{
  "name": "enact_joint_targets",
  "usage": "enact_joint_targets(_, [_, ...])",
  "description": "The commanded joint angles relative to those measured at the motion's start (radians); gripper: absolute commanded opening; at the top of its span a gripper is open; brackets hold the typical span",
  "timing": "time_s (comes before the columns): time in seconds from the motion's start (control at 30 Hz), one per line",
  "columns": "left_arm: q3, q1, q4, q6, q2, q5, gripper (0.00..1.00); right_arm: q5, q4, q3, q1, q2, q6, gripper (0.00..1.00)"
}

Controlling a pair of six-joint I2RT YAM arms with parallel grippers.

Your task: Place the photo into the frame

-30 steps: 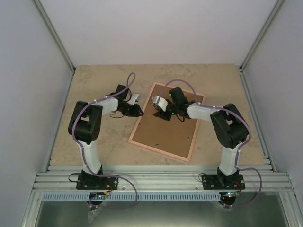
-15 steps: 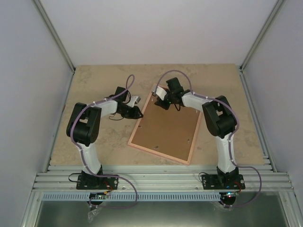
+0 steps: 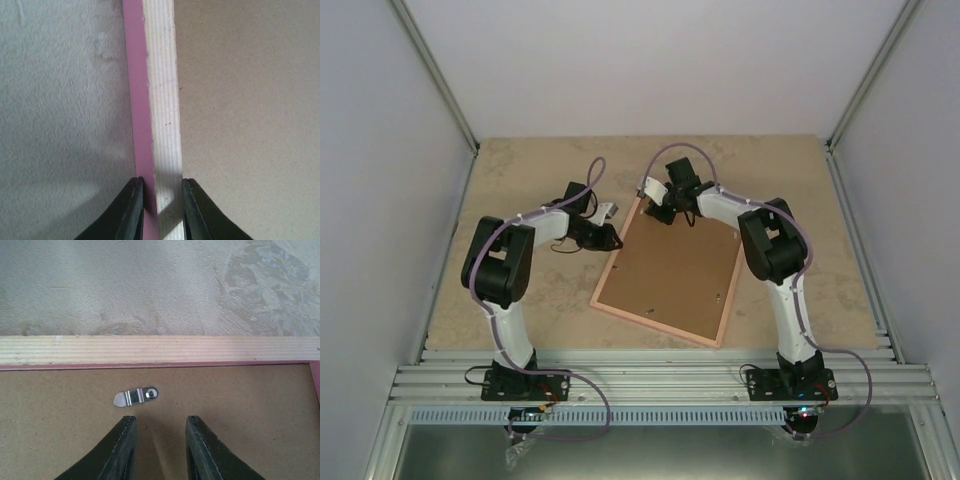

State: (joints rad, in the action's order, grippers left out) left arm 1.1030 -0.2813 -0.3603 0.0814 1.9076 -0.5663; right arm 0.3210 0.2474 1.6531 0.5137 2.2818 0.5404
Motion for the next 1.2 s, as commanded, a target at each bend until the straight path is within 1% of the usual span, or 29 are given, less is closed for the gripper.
enact_joint_targets(0.0, [0.074, -0.013, 0.003, 0.016, 0.063, 0.061, 0.26, 0.028, 0.091, 0.009, 0.006, 0.043, 0.042, 0.30])
enact_joint_targets(0.03, [0.097, -0.013, 0.003, 0.024, 0.080, 0.062, 0.29, 0.035, 0.097, 0.014, 0.006, 0.046, 0.048, 0.30])
enact_joint_targets(0.1, [0.142, -0.014, -0.010, 0.036, 0.130, 0.046, 0.31, 0.054, 0.116, 0.028, 0.006, 0.052, 0.067, 0.30])
enact_joint_targets(0.27, [0.162, -0.015, 0.009, 0.044, 0.173, 0.030, 0.30, 0.057, 0.150, 0.068, 0.006, 0.077, 0.088, 0.28])
enact_joint_targets(0.3, [0.163, -0.015, 0.009, 0.043, 0.180, 0.027, 0.28, 0.052, 0.155, 0.076, 0.007, 0.085, 0.087, 0.27])
enact_joint_targets(0.4, [0.152, -0.022, 0.011, 0.040, 0.184, 0.027, 0.17, 0.039, 0.160, 0.100, 0.006, 0.103, 0.076, 0.27])
enact_joint_targets(0.47, [0.137, -0.030, 0.011, 0.029, 0.180, 0.031, 0.12, 0.032, 0.163, 0.113, 0.009, 0.114, 0.071, 0.27])
enact_joint_targets(0.57, [0.122, -0.035, 0.009, 0.027, 0.179, 0.029, 0.06, 0.018, 0.162, 0.124, 0.012, 0.127, 0.060, 0.27])
enact_joint_targets(0.7, [0.106, -0.036, 0.010, 0.023, 0.177, 0.026, 0.01, -0.014, 0.143, 0.126, 0.014, 0.141, 0.026, 0.23])
enact_joint_targets(1.1, [0.094, -0.058, -0.001, 0.003, 0.163, 0.038, 0.00, -0.093, 0.127, 0.132, 0.015, 0.184, -0.064, 0.14])
enact_joint_targets(1.17, [0.091, -0.059, -0.002, 0.003, 0.163, 0.034, 0.00, -0.109, 0.119, 0.129, 0.014, 0.188, -0.091, 0.10])
